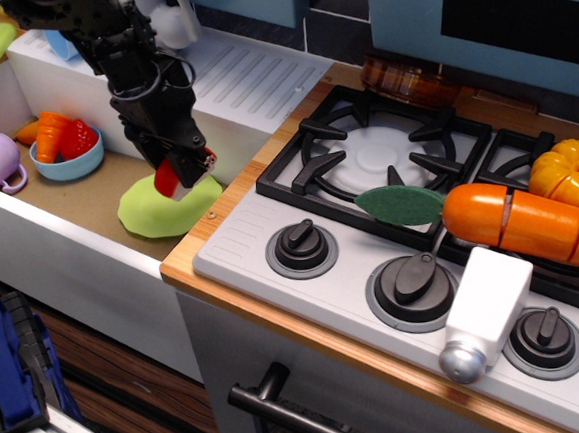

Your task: Put sushi on plate

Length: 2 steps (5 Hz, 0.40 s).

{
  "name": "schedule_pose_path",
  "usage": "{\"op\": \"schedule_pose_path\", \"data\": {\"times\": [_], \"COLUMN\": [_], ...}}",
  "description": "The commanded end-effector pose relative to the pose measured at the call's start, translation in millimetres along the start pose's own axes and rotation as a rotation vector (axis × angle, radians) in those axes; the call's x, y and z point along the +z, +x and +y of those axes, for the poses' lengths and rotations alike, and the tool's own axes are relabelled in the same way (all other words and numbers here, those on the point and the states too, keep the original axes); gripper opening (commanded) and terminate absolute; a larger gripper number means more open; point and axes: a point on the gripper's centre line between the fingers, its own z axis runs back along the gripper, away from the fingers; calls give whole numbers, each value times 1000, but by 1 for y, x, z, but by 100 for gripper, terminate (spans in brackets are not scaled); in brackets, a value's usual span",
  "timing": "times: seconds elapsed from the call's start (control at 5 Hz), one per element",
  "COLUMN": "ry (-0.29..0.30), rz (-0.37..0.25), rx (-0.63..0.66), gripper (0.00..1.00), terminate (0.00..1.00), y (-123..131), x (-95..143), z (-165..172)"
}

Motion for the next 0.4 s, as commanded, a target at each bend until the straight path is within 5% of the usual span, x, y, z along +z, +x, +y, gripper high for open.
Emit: {"op": "schedule_pose_path", "data": {"times": [0.0, 0.2], "ry": [14, 14], "rz": [-20, -20], "rx": [-25, -25], "gripper": [100, 100], "terminate": [0, 100], "y": [2, 2], "x": [1, 1], "z": [11, 11]}}
